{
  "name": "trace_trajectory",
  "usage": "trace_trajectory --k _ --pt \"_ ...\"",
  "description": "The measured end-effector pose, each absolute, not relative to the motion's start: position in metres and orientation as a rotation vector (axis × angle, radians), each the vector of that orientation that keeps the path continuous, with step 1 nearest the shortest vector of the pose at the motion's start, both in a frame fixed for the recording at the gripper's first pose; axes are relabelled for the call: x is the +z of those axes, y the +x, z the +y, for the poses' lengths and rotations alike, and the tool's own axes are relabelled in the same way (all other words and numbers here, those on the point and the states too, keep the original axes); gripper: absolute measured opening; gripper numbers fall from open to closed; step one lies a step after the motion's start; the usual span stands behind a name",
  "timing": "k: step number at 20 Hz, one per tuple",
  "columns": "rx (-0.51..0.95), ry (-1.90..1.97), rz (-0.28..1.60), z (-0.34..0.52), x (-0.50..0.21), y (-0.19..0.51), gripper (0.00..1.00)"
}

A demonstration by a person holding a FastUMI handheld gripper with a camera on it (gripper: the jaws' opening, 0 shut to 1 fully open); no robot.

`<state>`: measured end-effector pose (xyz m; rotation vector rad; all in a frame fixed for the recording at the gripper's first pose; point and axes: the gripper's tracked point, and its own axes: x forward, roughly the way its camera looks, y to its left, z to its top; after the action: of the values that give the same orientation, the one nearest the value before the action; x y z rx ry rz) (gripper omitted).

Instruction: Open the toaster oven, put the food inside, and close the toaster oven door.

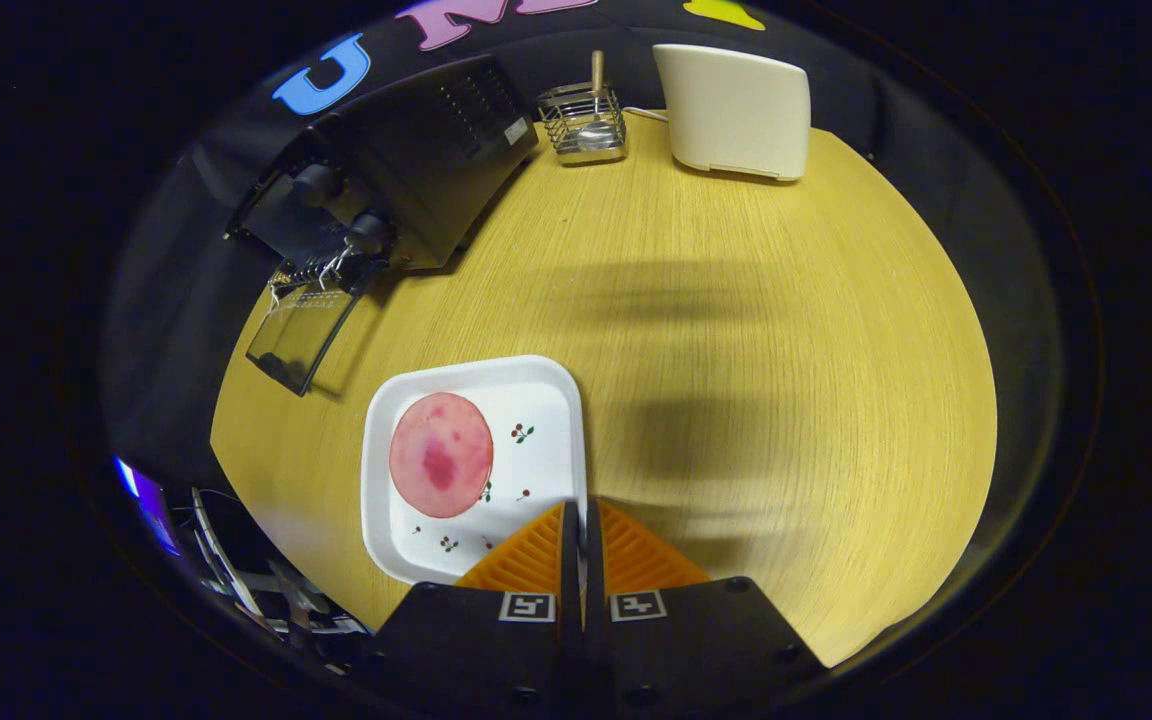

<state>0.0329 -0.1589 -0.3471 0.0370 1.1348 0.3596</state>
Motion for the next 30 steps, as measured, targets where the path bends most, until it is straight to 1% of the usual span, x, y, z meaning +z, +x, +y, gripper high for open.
trace_trajectory --k 3,6,10,18,23,30 --pt "0.360 0.068 1.145 -0.159 -0.348 0.031 0.06" --pt "0.358 0.212 1.184 -0.150 -0.346 0.024 0.05" --pt "0.354 0.352 1.182 -0.145 -0.326 0.016 0.06" --pt "0.280 0.579 1.105 -0.130 -0.285 0.012 0.05" --pt "0.182 0.656 1.037 -0.129 -0.268 0.001 0.05" --pt "0.132 0.764 0.945 -0.093 -0.230 -0.026 0.05"
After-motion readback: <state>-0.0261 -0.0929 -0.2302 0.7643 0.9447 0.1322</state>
